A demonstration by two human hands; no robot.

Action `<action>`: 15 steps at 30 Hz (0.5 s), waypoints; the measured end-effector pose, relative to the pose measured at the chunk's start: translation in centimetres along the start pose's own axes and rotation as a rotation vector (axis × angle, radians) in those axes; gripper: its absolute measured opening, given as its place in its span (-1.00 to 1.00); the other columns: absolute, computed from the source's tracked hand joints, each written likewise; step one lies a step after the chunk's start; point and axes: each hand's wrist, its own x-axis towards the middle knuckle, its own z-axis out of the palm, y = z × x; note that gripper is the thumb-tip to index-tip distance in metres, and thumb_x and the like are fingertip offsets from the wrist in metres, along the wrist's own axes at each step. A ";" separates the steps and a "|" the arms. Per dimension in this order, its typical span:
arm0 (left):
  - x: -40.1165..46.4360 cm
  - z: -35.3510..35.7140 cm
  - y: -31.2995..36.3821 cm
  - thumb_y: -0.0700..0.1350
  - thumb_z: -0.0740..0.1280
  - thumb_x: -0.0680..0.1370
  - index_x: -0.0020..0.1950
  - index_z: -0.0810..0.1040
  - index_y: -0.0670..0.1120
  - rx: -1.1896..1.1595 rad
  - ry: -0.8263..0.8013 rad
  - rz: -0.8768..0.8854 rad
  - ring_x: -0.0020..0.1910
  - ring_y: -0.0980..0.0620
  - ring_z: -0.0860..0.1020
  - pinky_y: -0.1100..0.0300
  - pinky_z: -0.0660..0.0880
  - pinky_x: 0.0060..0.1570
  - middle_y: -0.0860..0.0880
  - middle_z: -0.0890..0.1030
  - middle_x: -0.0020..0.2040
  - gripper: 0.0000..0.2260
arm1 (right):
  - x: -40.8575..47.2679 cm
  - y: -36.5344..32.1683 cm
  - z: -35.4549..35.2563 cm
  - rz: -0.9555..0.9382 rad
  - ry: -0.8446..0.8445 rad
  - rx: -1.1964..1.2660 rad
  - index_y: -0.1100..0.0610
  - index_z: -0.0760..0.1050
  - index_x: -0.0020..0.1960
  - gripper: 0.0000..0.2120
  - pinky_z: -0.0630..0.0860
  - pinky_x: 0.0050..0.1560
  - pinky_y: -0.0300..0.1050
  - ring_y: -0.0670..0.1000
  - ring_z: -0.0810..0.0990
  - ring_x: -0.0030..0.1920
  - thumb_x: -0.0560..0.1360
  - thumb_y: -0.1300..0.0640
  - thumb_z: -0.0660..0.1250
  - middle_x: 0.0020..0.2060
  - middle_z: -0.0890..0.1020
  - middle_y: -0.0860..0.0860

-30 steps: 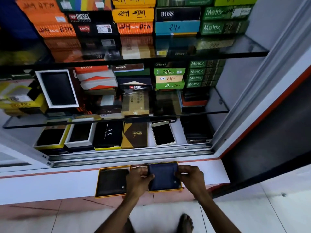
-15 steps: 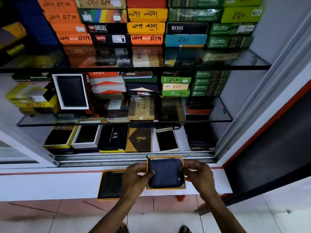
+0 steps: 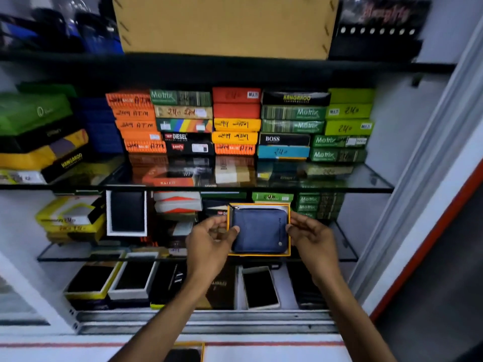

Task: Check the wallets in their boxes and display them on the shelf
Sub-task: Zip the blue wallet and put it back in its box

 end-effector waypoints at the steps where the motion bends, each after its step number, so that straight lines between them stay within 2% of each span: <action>1: 1.0 0.8 -0.1 -0.11 0.52 0.43 0.12 0.68 -0.07 0.013 -0.024 0.002 -0.16 0.15 0.69 0.21 0.64 -0.05 0.03 0.75 -0.05 -0.73 | 1.2 0.3 0.3 -0.004 0.005 -0.034 0.15 0.60 0.26 -0.67 0.63 0.11 -0.01 -0.04 0.69 -0.05 0.50 0.29 0.39 -0.01 0.74 0.06; 3: 3.0 2.6 -0.5 -0.12 0.51 0.44 0.22 0.63 -0.06 0.024 -0.098 -0.025 -0.10 0.12 0.69 0.18 0.65 -0.01 0.05 0.74 -0.01 -0.65 | 3.5 0.9 0.8 0.000 0.020 -0.098 0.08 0.58 0.28 -0.63 0.65 -0.04 -0.04 -0.14 0.67 -0.21 0.49 0.25 0.40 -0.17 0.73 -0.01; 4: 3.8 3.4 -0.8 -0.13 0.50 0.44 0.27 0.60 -0.05 0.019 -0.136 -0.057 -0.08 0.12 0.70 0.25 0.64 -0.03 0.03 0.74 0.01 -0.60 | 4.4 1.1 1.0 0.010 0.024 -0.120 0.05 0.57 0.29 -0.62 0.65 -0.09 -0.05 -0.16 0.66 -0.24 0.49 0.24 0.40 -0.20 0.72 -0.01; 6: 5.2 4.8 -1.4 -0.17 0.50 0.45 0.33 0.55 -0.05 0.007 -0.191 -0.131 -0.03 0.08 0.70 0.33 0.61 -0.03 -0.02 0.74 0.06 -0.55 | 6.2 1.8 1.3 0.032 0.020 -0.157 0.04 0.54 0.33 -0.58 0.66 0.01 0.04 -0.06 0.69 -0.12 0.48 0.22 0.41 -0.06 0.74 0.05; 8: 5.9 5.7 -2.2 -0.22 0.49 0.45 0.36 0.52 -0.08 -0.019 -0.227 -0.177 0.03 0.01 0.69 0.18 0.60 0.12 -0.06 0.73 0.10 -0.51 | 7.2 2.6 1.4 0.041 -0.003 -0.183 0.05 0.51 0.36 -0.54 0.64 0.13 0.14 0.04 0.69 0.02 0.47 0.21 0.41 0.07 0.72 0.10; 9: 6.1 5.8 -2.4 -0.25 0.47 0.45 0.37 0.51 -0.08 -0.034 -0.244 -0.182 0.05 0.01 0.68 0.18 0.59 0.13 -0.06 0.72 0.11 -0.51 | 7.5 2.8 1.4 0.045 -0.022 -0.197 0.05 0.50 0.37 -0.52 0.62 0.17 0.17 0.07 0.68 0.08 0.47 0.21 0.42 0.11 0.71 0.11; 11: 6.0 5.3 -2.8 -0.31 0.44 0.47 0.36 0.51 -0.11 -0.066 -0.276 -0.171 0.08 0.00 0.66 0.30 0.56 0.08 -0.14 0.70 0.18 -0.53 | 7.5 3.5 1.4 0.049 -0.060 -0.219 0.06 0.45 0.41 -0.48 0.59 0.23 0.17 0.07 0.63 0.21 0.47 0.24 0.42 0.21 0.66 0.10; 13: 5.5 4.1 -2.6 -0.37 0.41 0.47 0.34 0.49 -0.21 -0.102 -0.269 -0.159 0.11 -0.03 0.63 0.23 0.54 0.19 -0.30 0.62 0.23 -0.56 | 6.5 3.7 1.4 0.024 -0.053 -0.202 0.10 0.42 0.44 -0.46 0.56 0.27 0.07 0.01 0.57 0.28 0.49 0.27 0.41 0.30 0.60 0.06; 14: 5.1 3.3 -2.5 -0.40 0.40 0.48 0.31 0.49 -0.23 -0.130 -0.254 -0.143 0.09 0.00 0.59 0.15 0.53 0.25 -0.30 0.63 0.18 -0.59 | 5.7 3.5 1.4 -0.011 -0.020 -0.169 0.13 0.41 0.44 -0.47 0.57 0.24 -0.08 -0.07 0.57 0.25 0.49 0.31 0.41 0.30 0.58 0.04; 15: 4.3 2.2 -2.7 -0.41 0.39 0.48 0.27 0.51 -0.18 -0.144 -0.236 -0.130 0.05 0.05 0.56 0.16 0.54 0.24 -0.21 0.63 0.13 -0.61 | 4.3 3.5 1.6 -0.052 0.019 -0.125 0.14 0.42 0.42 -0.49 0.56 0.15 -0.27 -0.19 0.59 0.15 0.50 0.35 0.39 0.26 0.59 0.01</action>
